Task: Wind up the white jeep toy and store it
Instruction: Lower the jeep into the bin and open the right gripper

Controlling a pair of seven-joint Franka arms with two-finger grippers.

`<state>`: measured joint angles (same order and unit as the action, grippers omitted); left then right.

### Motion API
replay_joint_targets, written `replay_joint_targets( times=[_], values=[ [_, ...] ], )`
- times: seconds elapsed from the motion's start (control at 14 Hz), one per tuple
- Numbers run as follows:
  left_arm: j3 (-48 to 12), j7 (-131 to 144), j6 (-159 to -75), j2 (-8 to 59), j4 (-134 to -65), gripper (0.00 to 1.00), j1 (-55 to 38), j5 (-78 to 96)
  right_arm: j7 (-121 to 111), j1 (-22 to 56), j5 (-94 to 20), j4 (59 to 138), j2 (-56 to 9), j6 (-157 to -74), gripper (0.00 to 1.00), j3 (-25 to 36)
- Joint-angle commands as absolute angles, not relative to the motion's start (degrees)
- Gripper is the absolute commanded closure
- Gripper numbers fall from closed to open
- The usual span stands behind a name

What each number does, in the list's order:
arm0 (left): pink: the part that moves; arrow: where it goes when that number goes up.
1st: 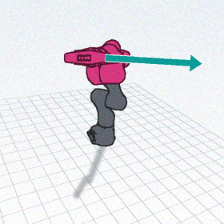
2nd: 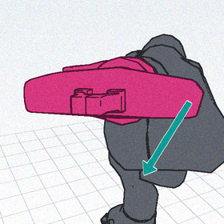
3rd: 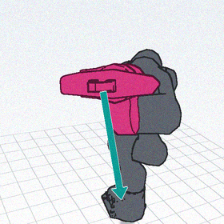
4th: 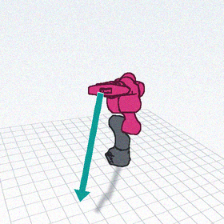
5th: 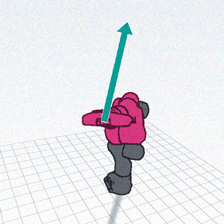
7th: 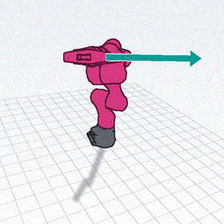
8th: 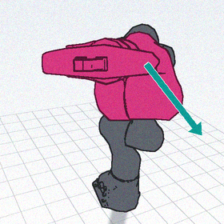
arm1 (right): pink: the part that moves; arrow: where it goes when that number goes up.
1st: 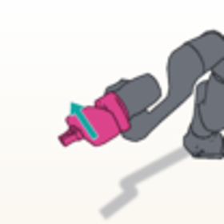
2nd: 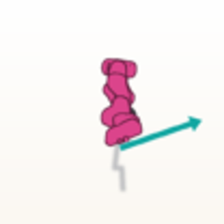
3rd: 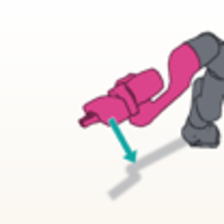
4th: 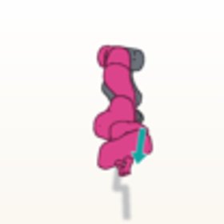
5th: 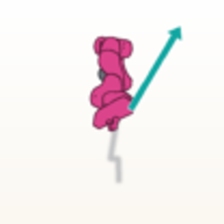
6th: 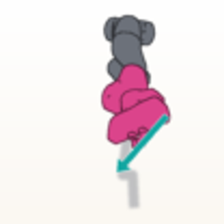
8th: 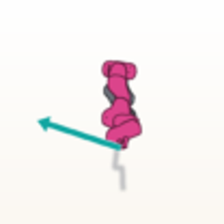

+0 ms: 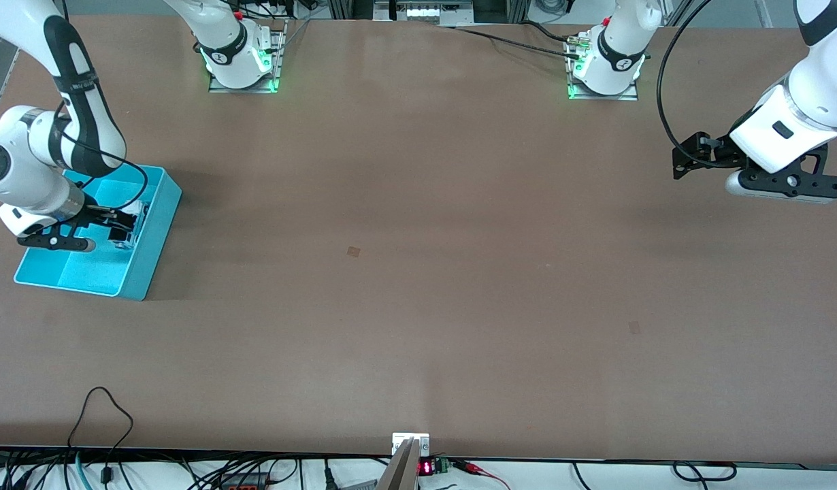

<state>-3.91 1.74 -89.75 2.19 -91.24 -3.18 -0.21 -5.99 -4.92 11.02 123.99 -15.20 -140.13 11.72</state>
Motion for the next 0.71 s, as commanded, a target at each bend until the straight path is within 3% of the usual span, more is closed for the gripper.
replay_joint_targets(
  times=[0.0,0.43,0.64],
  values=[
    [-4.0,1.8,-89.0,2.1,-90.2,0.00,-3.3,-1.6,-6.1,-2.5,11.4,124.2,-9.4,-137.7,0.00,11.3],
    [-4.1,1.8,-88.9,2.1,-90.3,0.00,-3.3,-1.6,-8.0,-0.2,11.2,121.2,-1.9,-131.7,0.00,9.2],
    [-4.1,1.8,-88.6,2.0,-90.3,0.00,-3.3,-1.6,-5.7,1.1,4.9,111.2,-0.6,-116.0,0.00,6.3]
  ],
)
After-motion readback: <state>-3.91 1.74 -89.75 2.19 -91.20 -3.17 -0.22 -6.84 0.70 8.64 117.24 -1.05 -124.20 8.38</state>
